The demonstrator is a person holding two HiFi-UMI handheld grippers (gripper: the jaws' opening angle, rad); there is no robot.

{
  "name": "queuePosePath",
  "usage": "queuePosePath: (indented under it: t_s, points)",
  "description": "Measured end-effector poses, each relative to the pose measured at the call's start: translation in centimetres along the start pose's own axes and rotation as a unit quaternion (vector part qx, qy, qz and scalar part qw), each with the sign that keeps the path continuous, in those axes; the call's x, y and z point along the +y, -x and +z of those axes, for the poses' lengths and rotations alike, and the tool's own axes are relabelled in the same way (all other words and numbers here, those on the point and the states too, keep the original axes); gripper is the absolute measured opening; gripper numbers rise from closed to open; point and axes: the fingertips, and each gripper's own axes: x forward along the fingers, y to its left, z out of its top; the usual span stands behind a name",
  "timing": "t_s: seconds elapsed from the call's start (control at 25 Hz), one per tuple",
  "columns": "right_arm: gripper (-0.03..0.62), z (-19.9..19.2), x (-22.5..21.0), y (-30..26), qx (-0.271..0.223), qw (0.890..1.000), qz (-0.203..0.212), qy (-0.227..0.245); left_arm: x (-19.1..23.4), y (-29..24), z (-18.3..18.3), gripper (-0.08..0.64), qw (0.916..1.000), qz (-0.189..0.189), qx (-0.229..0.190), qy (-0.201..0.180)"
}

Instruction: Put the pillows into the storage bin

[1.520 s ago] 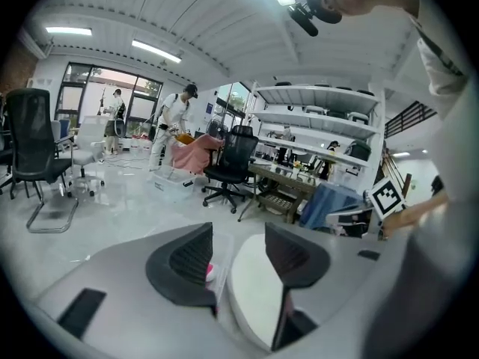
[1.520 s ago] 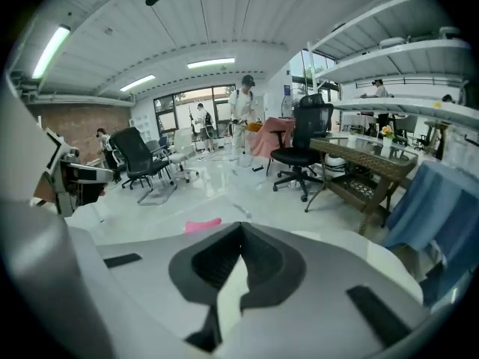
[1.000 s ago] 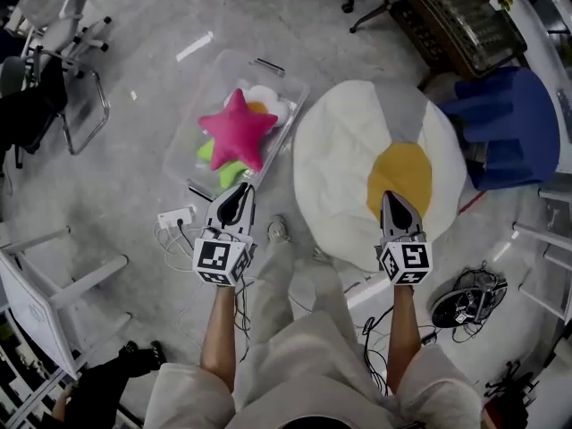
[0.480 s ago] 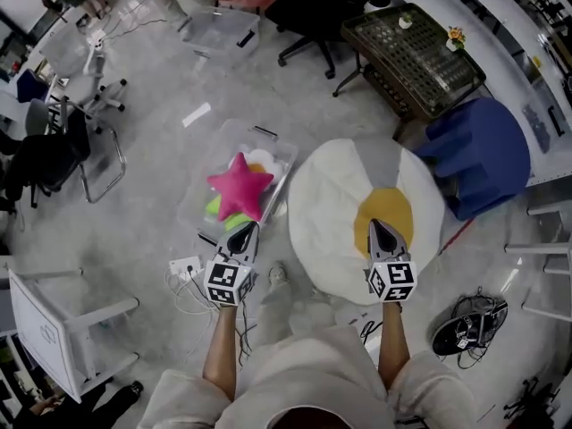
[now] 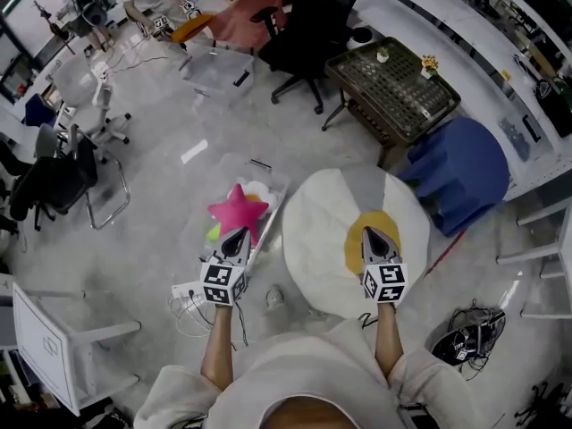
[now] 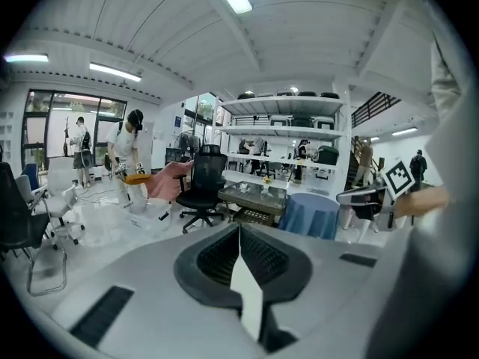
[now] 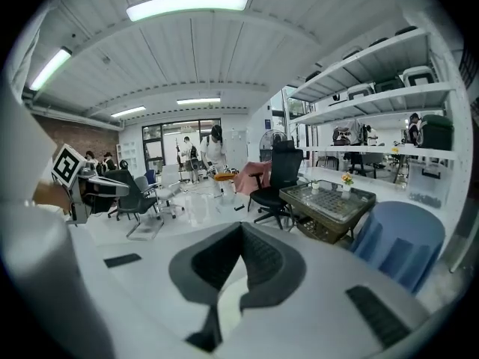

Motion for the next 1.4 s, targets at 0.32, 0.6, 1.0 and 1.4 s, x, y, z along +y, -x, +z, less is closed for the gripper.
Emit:
queuePosePath:
  t_s: [0.32, 0.6, 1.0, 1.4]
  points:
    - [-0.002, 2.3, -1.8, 3.4, -0.02, 1.0, -0.02, 0.002, -2.2, 0.5, 3.2, 0.015, 0.9996, -0.01, -0.023, -0.016]
    - [-0.002, 1.8, -1.5, 5.3, -0.017, 1.0, -0.023, -0.004, -2.8, 0.9, 3.7, 0.015, 0.9994, -0.011, -0.03, -0.014]
    - [-0.002, 2.2, -2.5, 6.1, -0.023, 0.999, -0.029, 0.0, -4.3, -0.2, 4.5, 0.015, 0.9988, -0.02, -0.038, -0.022]
    - [-0.002, 2.7, -2.8, 6.4, -0.026, 0.999, -0.035, 0.003, -4.9, 0.0, 4.9, 0.015, 0.9985, -0.023, -0.042, -0.027]
